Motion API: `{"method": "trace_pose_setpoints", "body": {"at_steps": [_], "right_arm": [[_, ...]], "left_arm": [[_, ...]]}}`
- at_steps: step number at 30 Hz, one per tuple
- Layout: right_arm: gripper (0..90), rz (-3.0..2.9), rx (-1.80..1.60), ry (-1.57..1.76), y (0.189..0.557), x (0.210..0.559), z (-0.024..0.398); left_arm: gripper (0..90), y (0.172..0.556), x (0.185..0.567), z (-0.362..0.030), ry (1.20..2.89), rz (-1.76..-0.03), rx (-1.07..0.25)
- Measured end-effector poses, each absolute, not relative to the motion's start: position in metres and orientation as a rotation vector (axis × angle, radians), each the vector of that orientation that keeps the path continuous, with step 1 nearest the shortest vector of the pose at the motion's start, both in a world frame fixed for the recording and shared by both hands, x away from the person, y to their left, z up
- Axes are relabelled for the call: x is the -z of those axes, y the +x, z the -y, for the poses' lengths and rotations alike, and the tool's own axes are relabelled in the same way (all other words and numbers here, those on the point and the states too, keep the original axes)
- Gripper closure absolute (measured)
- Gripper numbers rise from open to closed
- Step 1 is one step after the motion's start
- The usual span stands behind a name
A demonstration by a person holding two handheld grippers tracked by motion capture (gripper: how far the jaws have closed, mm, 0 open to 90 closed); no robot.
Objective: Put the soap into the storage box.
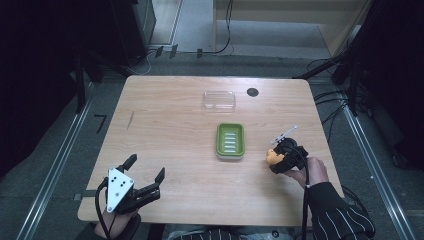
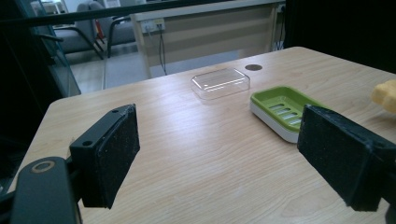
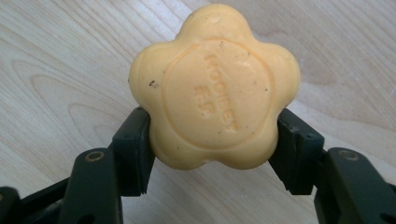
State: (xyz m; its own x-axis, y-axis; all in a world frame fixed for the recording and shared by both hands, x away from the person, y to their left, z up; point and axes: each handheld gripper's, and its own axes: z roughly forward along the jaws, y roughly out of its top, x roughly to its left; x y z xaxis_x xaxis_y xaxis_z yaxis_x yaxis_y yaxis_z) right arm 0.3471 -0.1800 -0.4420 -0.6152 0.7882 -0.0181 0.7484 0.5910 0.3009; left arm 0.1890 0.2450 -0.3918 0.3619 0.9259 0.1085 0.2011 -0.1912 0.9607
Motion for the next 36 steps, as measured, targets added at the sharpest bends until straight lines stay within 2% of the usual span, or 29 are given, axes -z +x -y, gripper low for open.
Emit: {"method": "trace_pose_setpoints", "body": {"at_steps": [36], "right_arm": [[40.0,-2.668,-0.461,1.134,0.381,0.416,0.15]], "left_arm": [[13.0,0.189,0.392,-0.244,1.654,-1.018,-0.929]]}}
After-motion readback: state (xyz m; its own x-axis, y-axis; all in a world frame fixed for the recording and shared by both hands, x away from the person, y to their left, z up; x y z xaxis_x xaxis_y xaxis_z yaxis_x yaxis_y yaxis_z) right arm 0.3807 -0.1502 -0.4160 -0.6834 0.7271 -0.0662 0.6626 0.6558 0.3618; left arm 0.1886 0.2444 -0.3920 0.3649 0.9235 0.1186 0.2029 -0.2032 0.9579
